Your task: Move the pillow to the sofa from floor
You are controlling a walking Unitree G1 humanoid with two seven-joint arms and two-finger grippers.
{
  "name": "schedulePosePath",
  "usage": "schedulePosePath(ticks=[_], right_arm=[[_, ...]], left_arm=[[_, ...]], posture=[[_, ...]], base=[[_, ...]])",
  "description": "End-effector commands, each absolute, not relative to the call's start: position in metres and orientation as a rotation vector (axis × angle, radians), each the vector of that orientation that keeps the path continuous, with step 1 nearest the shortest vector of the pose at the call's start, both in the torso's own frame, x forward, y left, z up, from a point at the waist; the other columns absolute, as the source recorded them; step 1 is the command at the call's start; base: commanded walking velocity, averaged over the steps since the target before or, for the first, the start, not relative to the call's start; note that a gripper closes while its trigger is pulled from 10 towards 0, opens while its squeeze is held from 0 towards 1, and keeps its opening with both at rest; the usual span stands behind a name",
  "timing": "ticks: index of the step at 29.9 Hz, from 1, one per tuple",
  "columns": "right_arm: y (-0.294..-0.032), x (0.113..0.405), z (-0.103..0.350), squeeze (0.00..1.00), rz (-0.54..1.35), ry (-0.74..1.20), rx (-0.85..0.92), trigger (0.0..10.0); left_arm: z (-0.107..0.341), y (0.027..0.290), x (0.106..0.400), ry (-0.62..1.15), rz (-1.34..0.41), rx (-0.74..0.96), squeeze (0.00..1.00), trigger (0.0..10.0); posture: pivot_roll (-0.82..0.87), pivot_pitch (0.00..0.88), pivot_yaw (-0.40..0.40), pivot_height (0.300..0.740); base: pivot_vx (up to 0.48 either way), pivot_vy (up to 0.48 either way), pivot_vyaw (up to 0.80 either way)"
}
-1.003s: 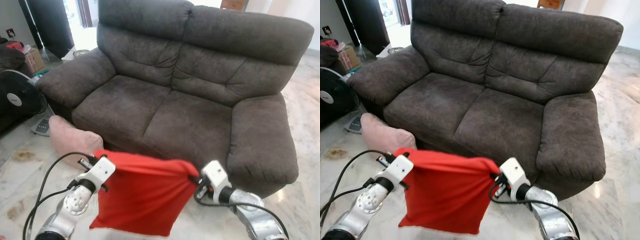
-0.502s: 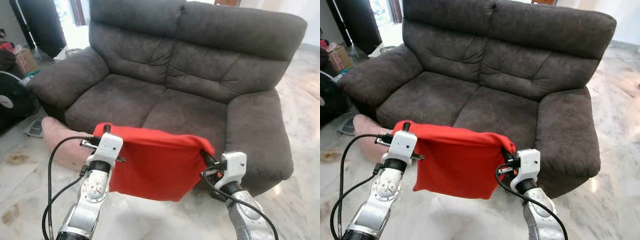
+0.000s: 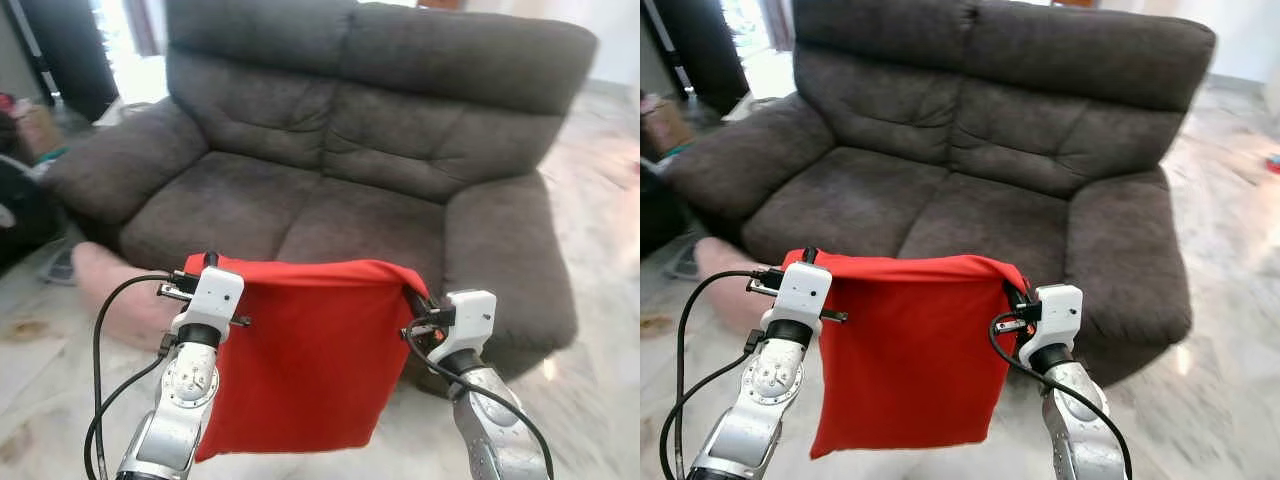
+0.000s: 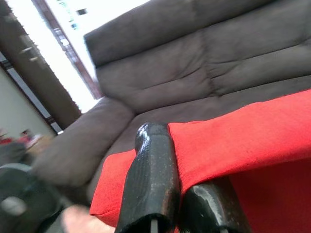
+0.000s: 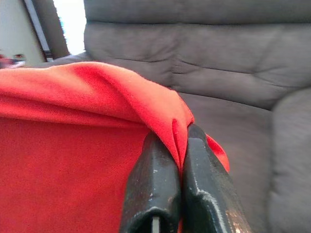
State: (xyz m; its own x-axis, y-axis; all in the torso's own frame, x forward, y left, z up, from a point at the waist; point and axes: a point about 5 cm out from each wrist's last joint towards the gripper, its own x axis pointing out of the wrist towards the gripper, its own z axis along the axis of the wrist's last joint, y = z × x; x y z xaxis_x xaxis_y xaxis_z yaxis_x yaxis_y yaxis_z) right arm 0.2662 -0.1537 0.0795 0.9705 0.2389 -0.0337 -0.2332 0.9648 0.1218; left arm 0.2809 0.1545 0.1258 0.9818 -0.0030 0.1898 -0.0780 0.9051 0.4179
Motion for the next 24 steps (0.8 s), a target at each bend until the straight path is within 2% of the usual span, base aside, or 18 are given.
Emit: schedulePosePath(ticks=[1,5,13,24], right_arm=[[-0.178,0.267,0.09,0.0,0.12,-0.003,0.116,10.0],[-0.175,0.268,0.092,0.0,0.123,-0.008,0.127,10.0],[-0.17,0.272,0.094,0.0,0.136,-0.018,0.13,10.0],[-0.167,0.274,0.097,0.0,0.157,-0.026,0.127,10.0]], left_arm=[[0.149,0.173,0.282,-0.28,0.133,0.44,0.0,10.0],[0.153,0.177,0.283,-0.284,0.145,0.438,0.0,10.0],[0.155,0.173,0.283,-0.29,0.138,0.432,0.0,10.0],[0.156,0.172,0.286,-0.288,0.145,0.428,0.0,10.0]], posture=[[0.12,0.0,-0.085,0.74],[0.13,0.0,-0.082,0.74],[0.13,0.0,-0.082,0.74],[0.13,0.0,-0.083,0.74]], base=[[0.0,0.0,-0.8],[0.0,0.0,-0.8],[0.0,0.264,-0.8],[0.0,0.0,0.0]])
